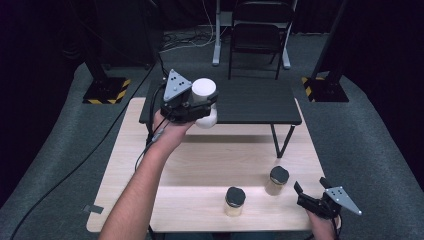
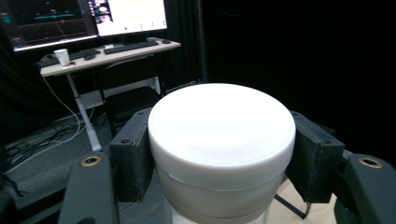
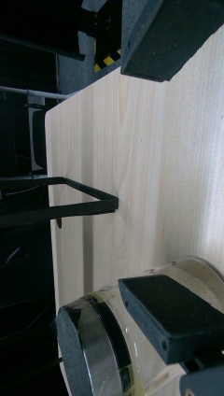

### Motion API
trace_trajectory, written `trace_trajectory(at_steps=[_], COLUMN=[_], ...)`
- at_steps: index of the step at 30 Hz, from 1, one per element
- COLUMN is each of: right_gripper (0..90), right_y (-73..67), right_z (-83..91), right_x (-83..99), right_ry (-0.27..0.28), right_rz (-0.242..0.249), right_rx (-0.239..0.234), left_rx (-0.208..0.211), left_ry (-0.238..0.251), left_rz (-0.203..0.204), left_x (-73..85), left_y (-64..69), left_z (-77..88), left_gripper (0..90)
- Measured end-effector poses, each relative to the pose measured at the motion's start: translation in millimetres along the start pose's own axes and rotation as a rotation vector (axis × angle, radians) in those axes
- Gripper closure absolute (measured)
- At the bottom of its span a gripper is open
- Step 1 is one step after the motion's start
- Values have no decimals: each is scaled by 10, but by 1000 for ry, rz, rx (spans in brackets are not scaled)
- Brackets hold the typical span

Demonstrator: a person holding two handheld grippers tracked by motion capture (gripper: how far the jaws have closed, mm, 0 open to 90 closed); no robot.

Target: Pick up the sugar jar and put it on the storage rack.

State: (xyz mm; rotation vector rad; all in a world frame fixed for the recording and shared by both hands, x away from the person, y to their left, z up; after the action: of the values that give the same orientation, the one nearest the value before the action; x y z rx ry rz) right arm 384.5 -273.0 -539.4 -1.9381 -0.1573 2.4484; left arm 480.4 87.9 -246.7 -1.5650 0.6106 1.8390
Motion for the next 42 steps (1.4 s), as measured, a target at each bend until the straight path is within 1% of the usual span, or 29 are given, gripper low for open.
trace_trajectory(at_steps=[2, 4, 7, 10, 12, 13, 15, 17, 19, 21, 23, 30, 35, 38, 42], right_gripper=[0, 0, 0, 0, 0, 0, 0, 0, 0, 0, 0, 0, 0, 0, 0], right_y=[1, 2, 3, 4, 4, 5, 9, 13, 13, 14, 13, -4, 3, 8, 15], right_z=[0, -4, -7, -6, -3, -1, 2, 5, 5, 5, 5, 3, 2, 2, 1], right_x=[0, 0, 0, 0, 0, -1, 0, -1, -1, -2, -1, 2, -1, -1, -2], right_ry=[0, -2, -4, -4, -3, -1, -1, 1, 1, 1, 1, -5, -2, -1, -1], right_rz=[0, 0, -3, -6, -7, -9, -13, -16, -17, -19, -18, -7, -11, -15, -20], right_rx=[0, 2, -1, -3, -5, -5, -7, -7, -8, -8, -9, -27, -23, -20, -15], left_rx=[-8, -14, -14, -14, -12, -17, -27, -37, -69, -87, -95, -107, -133, -132, -141], left_ry=[-9, -9, 6, 3, 4, 2, 0, -1, -2, -2, 1, -15, -31, -33, -47], left_rz=[-8, -7, 9, 14, 34, 38, 32, 40, 30, 35, 42, 50, 56, 67, 59], left_x=[-2, -7, -23, -30, -23, -17, -7, 5, 16, 30, 49, 96, 140, 149, 159], left_y=[-18, -34, -54, -78, -113, -129, -155, -183, -210, -242, -278, -410, -524, -571, -614], left_z=[-36, -69, -101, -130, -158, -170, -188, -209, -227, -250, -274, -327, -325, -318, -324], left_gripper=[332, 332, 332, 332, 332, 332, 332, 332, 332, 333, 332, 332, 332, 332, 332])
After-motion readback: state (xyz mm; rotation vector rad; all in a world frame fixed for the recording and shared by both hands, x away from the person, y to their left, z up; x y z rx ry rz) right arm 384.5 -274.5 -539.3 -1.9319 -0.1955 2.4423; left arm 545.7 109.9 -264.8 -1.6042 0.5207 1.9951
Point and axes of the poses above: each handheld gripper's, and its own axes: z roughly backward along the jaws, x roughly out of its underside, y roughly to its right, the point moved 8 cm from there along -z, roughly forward along the jaws, and after that the axes turned 9 degrees about x, right-handed, at the moved point
